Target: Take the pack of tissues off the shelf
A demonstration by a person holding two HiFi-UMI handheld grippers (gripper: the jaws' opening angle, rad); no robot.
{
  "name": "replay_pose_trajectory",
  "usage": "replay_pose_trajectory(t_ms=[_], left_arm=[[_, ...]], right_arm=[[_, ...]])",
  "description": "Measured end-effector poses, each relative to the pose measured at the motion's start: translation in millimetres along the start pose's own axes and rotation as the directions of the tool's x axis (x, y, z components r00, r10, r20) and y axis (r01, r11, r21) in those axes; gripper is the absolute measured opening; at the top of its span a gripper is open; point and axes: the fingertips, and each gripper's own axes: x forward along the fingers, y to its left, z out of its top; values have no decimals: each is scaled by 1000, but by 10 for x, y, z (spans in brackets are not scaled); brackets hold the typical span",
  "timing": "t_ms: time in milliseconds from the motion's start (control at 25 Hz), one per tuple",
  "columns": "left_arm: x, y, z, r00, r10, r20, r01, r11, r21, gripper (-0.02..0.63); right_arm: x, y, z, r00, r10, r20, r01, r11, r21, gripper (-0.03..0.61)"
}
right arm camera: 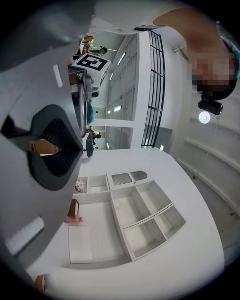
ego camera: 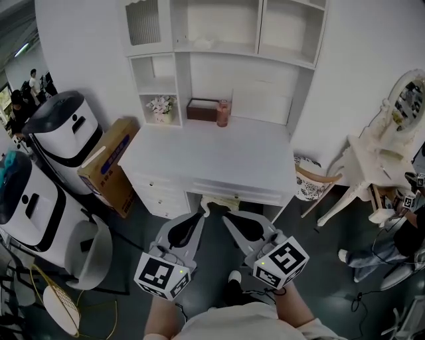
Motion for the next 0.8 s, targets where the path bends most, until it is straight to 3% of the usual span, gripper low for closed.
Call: replay_pose_trajectory(t_ms=[320, 800], left_arm=[[725, 340, 37, 999, 29, 28, -31, 999, 43, 2], [1536, 472, 67, 997, 63, 34, -66, 994, 85, 2]], right_arm=[[363, -697, 73, 1000, 19, 15, -18, 999, -29, 2], [537, -1475, 128, 998, 57, 25, -56, 998, -31, 2]])
